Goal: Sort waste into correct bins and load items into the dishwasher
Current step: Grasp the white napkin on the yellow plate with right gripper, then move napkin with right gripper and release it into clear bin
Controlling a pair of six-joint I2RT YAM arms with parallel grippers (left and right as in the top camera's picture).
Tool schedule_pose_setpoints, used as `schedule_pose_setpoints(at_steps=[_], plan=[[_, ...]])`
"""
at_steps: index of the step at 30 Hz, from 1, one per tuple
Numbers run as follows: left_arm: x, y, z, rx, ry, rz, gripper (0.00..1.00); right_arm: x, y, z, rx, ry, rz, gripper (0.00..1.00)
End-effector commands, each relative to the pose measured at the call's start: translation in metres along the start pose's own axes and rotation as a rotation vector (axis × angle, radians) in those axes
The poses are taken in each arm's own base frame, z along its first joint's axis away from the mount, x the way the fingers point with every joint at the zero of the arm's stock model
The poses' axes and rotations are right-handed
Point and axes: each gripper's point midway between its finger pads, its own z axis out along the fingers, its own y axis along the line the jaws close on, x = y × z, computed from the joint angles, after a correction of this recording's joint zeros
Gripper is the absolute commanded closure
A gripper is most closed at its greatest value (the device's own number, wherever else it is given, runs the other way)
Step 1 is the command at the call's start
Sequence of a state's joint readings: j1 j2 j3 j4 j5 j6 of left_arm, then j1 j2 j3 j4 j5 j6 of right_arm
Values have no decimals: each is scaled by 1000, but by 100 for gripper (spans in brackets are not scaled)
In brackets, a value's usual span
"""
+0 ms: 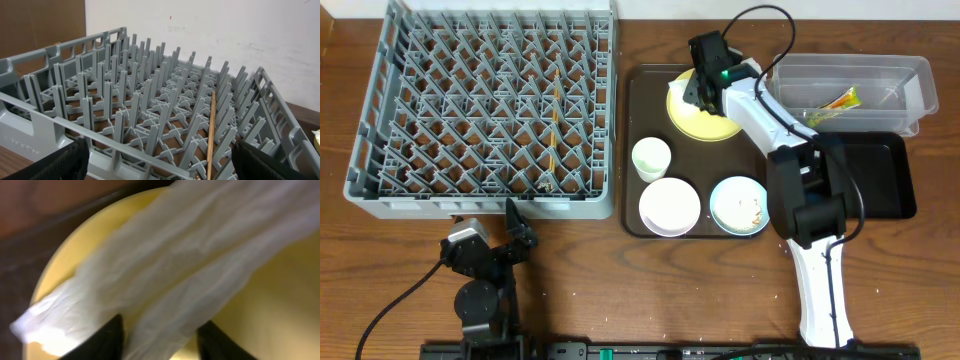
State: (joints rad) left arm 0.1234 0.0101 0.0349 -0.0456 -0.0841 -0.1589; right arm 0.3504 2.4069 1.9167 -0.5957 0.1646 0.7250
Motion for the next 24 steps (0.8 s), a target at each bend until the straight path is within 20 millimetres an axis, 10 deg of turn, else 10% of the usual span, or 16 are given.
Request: schedule_pose_setpoints(at_steps=[1, 4, 9, 16, 24], plan=[[17, 5, 2, -16, 39, 14, 8, 0, -5, 6, 19, 1, -5, 73], [17, 5, 2, -16, 39, 14, 8, -1, -4, 2, 15, 2, -15, 99], [17, 5, 2, -16, 39, 14, 8, -8, 9, -25, -51, 12, -107, 99], [17, 5, 2, -16, 39, 14, 8, -49, 6, -120, -97, -68, -74, 99], [17, 5, 2, -16, 39, 14, 8, -107, -64, -174, -58, -148, 126, 99]])
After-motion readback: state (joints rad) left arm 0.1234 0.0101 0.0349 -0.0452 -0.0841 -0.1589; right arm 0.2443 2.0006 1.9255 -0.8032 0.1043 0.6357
